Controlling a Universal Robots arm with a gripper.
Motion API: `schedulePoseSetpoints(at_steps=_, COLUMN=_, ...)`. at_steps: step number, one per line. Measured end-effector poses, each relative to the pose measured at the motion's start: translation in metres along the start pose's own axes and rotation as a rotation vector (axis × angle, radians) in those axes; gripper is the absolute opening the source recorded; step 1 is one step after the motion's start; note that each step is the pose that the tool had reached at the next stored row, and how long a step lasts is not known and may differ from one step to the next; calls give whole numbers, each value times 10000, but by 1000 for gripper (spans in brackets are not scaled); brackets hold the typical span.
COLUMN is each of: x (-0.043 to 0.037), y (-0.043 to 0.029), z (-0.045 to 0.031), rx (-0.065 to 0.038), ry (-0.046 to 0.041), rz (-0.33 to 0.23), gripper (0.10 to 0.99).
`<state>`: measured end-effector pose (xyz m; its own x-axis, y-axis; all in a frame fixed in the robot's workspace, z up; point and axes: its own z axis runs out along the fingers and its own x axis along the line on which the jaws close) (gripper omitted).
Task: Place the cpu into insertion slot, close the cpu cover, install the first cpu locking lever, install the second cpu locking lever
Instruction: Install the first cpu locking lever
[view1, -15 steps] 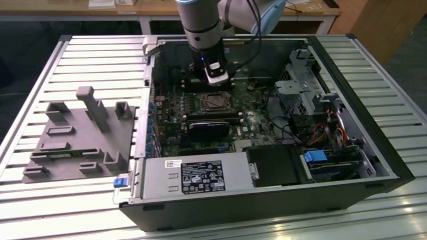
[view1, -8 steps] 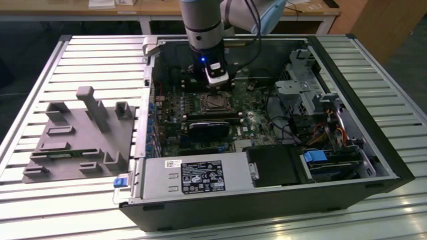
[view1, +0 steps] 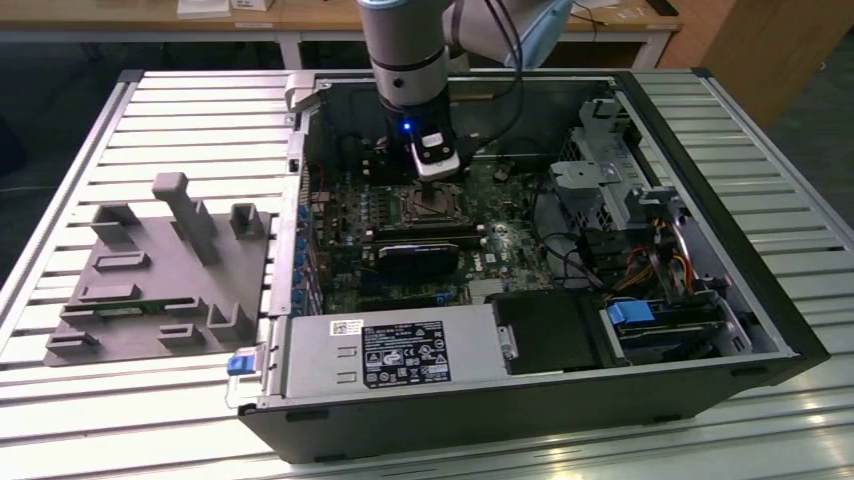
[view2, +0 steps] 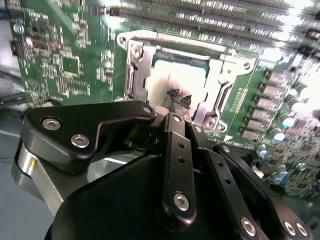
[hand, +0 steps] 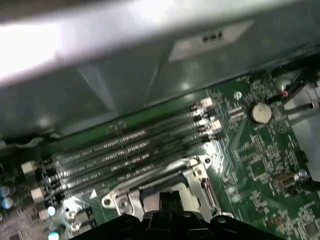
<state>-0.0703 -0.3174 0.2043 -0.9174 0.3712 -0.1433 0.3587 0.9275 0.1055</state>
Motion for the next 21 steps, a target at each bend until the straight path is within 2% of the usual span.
schedulePoseSetpoints(at_steps=3, x=-16, y=-41, z=-1, rx=81, ry=4, rz=-9, gripper=102)
schedulePoseSetpoints(at_steps=6, x=-23, y=-58, z=1, rx=204, ry=59, rz=-20, gripper=102)
schedulePoseSetpoints(at_steps=15, x=-24, y=-57, z=-10, rx=218, ry=64, rz=-22, gripper=102)
schedulePoseSetpoints(at_steps=21, x=-42, y=-44, z=-131, rx=219, ry=66, rz=-21, gripper=102)
